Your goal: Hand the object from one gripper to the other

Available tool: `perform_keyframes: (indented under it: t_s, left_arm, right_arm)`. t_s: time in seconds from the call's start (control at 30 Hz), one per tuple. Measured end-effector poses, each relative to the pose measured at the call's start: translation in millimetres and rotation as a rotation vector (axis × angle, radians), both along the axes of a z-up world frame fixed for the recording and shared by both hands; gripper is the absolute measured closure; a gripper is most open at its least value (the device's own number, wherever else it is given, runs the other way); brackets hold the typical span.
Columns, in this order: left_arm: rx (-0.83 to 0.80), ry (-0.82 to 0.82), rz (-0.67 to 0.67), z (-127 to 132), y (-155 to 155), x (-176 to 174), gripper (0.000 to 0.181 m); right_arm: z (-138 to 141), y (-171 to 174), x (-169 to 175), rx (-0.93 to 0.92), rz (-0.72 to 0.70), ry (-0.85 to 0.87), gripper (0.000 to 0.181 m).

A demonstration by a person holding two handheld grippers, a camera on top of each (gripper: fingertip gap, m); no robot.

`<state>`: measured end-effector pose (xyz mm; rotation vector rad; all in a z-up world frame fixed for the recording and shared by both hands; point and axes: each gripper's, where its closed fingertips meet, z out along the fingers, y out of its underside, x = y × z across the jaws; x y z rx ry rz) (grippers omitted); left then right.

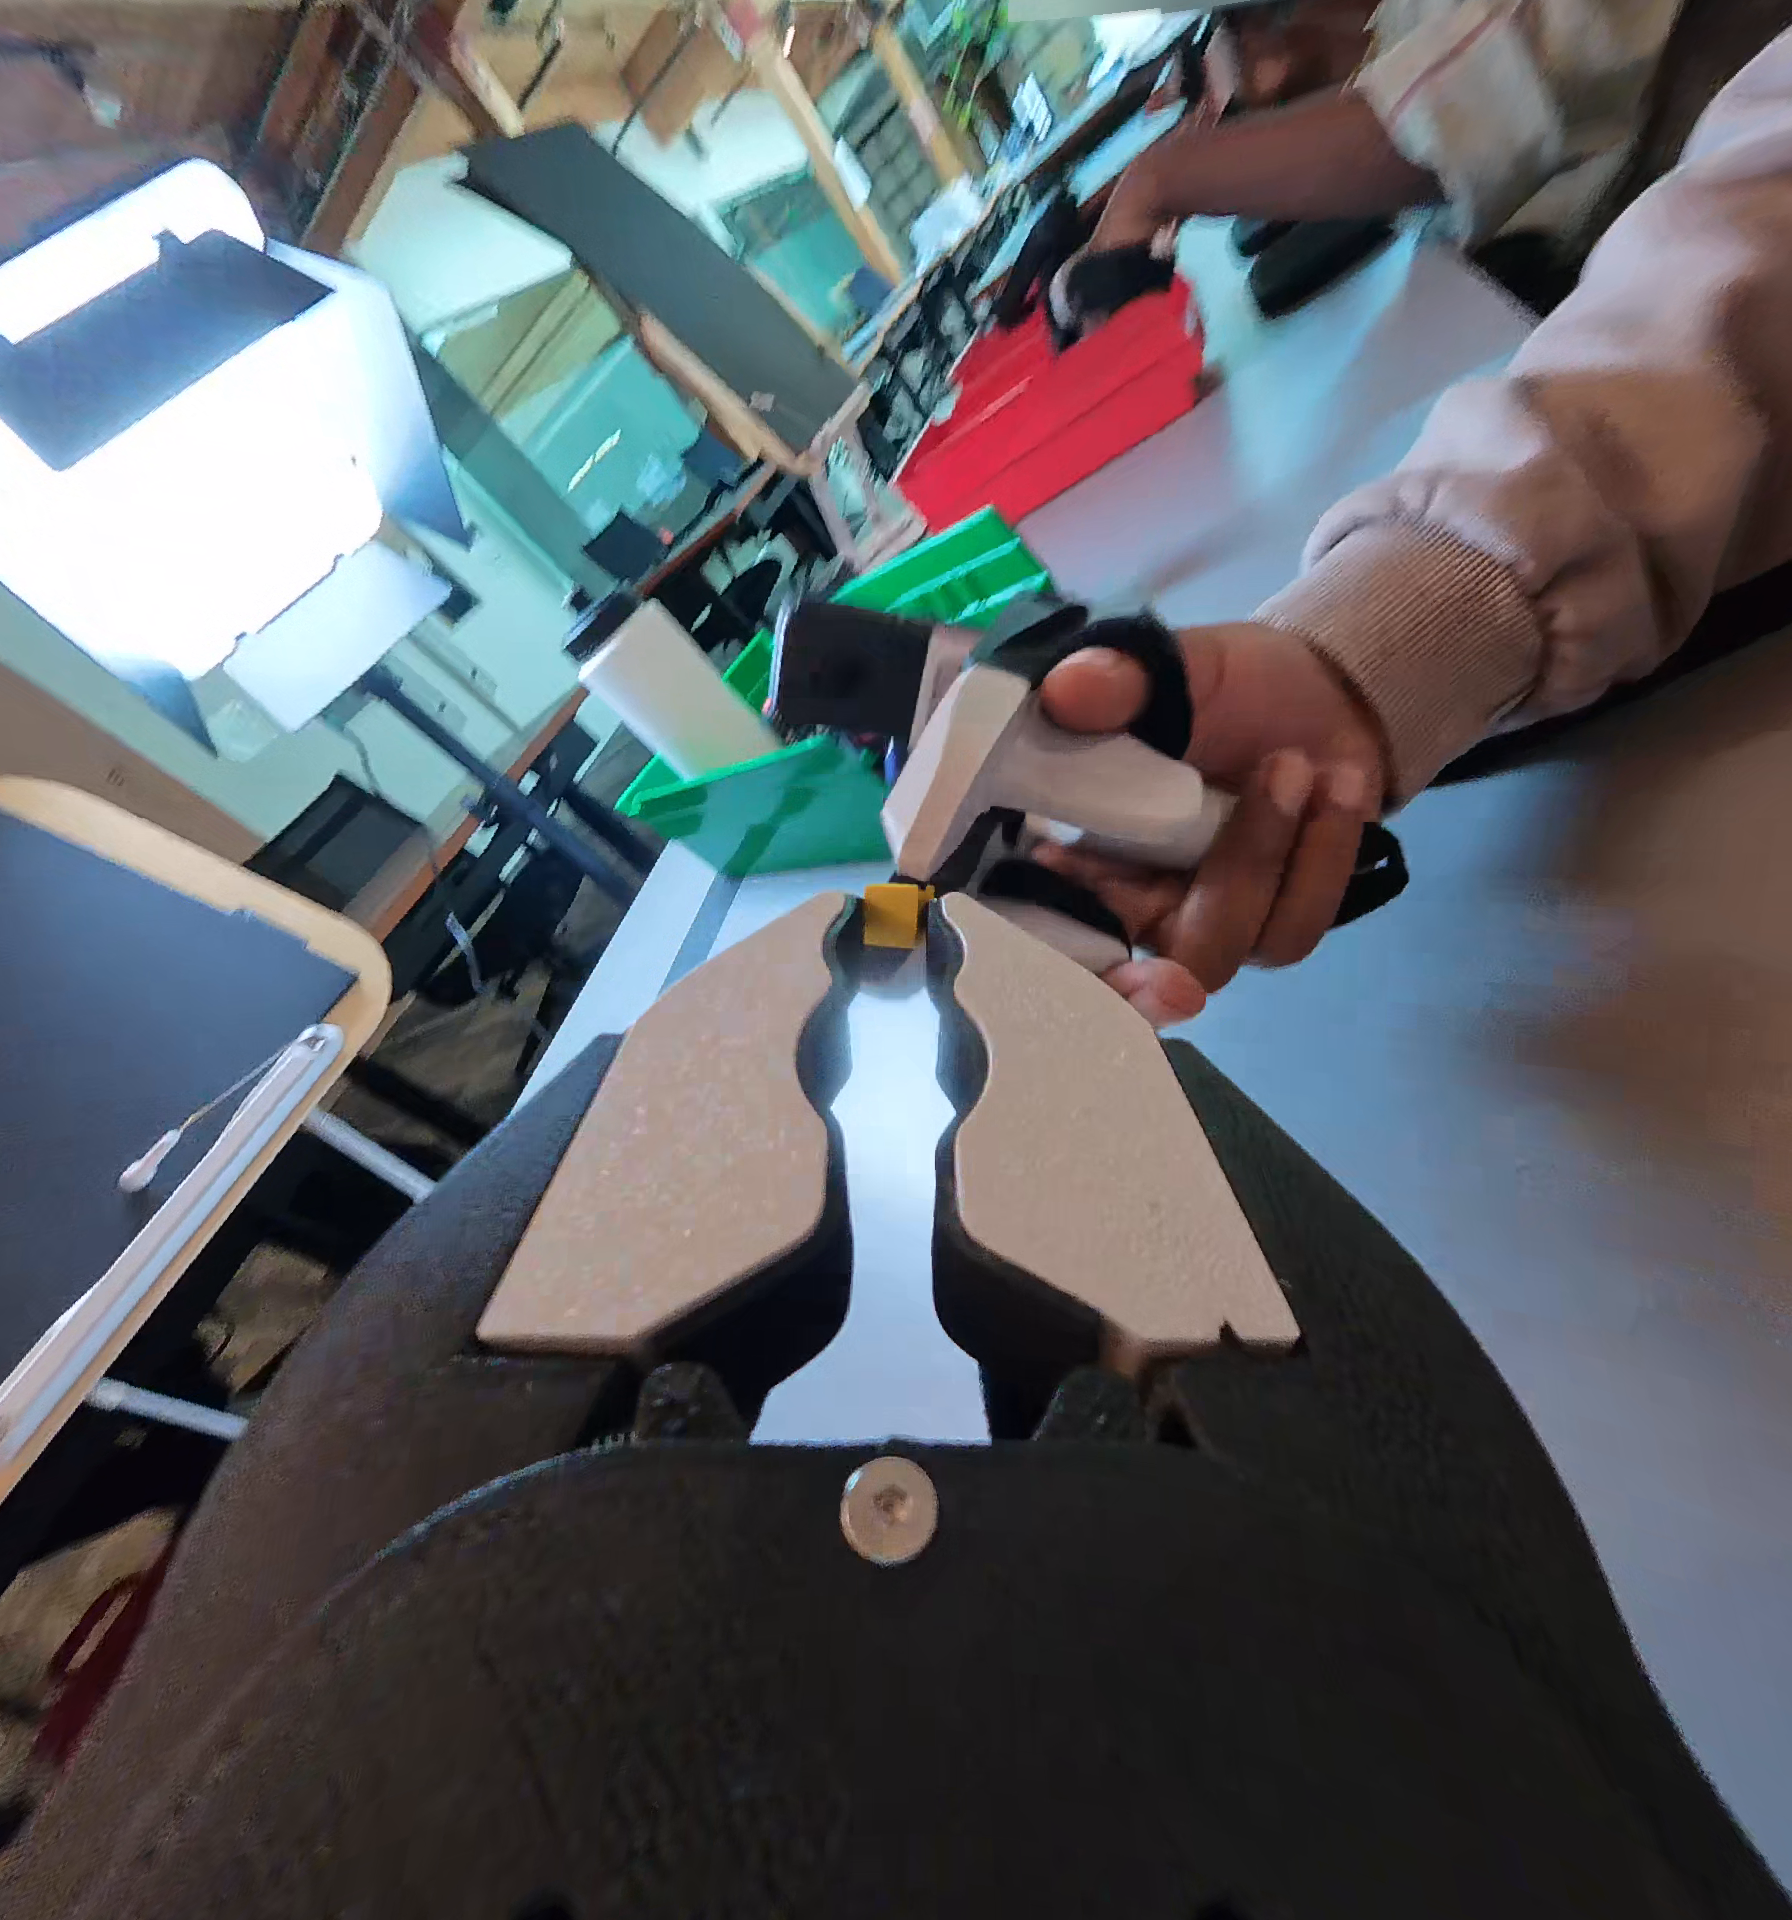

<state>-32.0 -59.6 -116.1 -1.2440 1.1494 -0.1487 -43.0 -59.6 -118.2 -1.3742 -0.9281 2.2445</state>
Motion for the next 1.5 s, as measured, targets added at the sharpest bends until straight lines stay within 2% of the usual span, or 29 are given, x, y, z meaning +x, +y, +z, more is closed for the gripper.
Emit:
perform_keyframes:
  t_s: [0.03,0.1,0.17,0.3,0.37,0.47,0.53,0.63,0.8,0.97,1.03,1.1,1.17,1.3,1.4,1.5]
  left_arm:
    - [-0.004,0.041,0.042,-5,6,-5,0.170]
    - [-0.042,0.110,0.108,-16,16,-11,0.170]
    - [-0.176,0.108,0.115,-30,20,-12,0.170]
    - [-0.574,-0.071,0.018,-46,16,-9,0.170]
    - [-0.760,-0.220,-0.068,-42,12,-8,0.170]
    - [-1.027,-0.399,-0.181,-39,6,-7,0.170]
    - [-1.119,-0.486,-0.211,-38,7,-7,0.170]
    - [-1.233,-0.596,-0.264,-33,8,-7,0.171]
    - [-1.331,-0.687,-0.318,-29,6,-6,0.171]
    - [-1.352,-0.703,-0.347,-24,3,-3,0.171]
    - [-1.344,-0.719,-0.344,-24,4,-4,0.171]
    - [-1.262,-0.737,-0.349,-18,8,-5,0.169]
    - [-1.117,-0.722,-0.332,-8,12,-8,0.157]
    - [-0.686,-0.453,-0.181,-5,15,-15,0.151]
    - [-0.445,-0.235,-0.103,-11,12,-12,0.150]
    - [-0.296,-0.097,-0.049,-20,13,-7,0.155]
  right_arm:
    - [-6,8,-1,0.093,-0.083,-0.044,0.160]
    - [-14,24,-2,0.271,-0.243,-0.110,0.159]
    - [-17,25,-1,0.476,-0.328,-0.132,0.159]
    - [-27,6,0,1.076,-0.385,-0.128,0.156]
    - [-32,3,0,1.316,-0.447,-0.136,0.155]
    - [-31,0,-2,1.544,-0.557,-0.125,0.161]
    - [-29,3,-3,1.661,-0.638,-0.133,0.169]
    - [-28,1,-2,1.747,-0.671,-0.124,0.171]
    - [-22,2,0,1.708,-0.692,-0.110,0.169]
    - [-23,1,0,1.686,-0.663,-0.108,0.169]
    - [-23,4,0,1.612,-0.642,-0.129,0.169]
    - [-18,5,0,1.373,-0.586,-0.139,0.170]
    - [-13,11,1,1.051,-0.510,-0.156,0.170]
    - [-12,17,2,0.448,-0.264,-0.186,0.170]
    - [-15,15,2,0.174,-0.113,-0.201,0.170]
    - [-19,9,0,0.034,-0.022,-0.230,0.171]
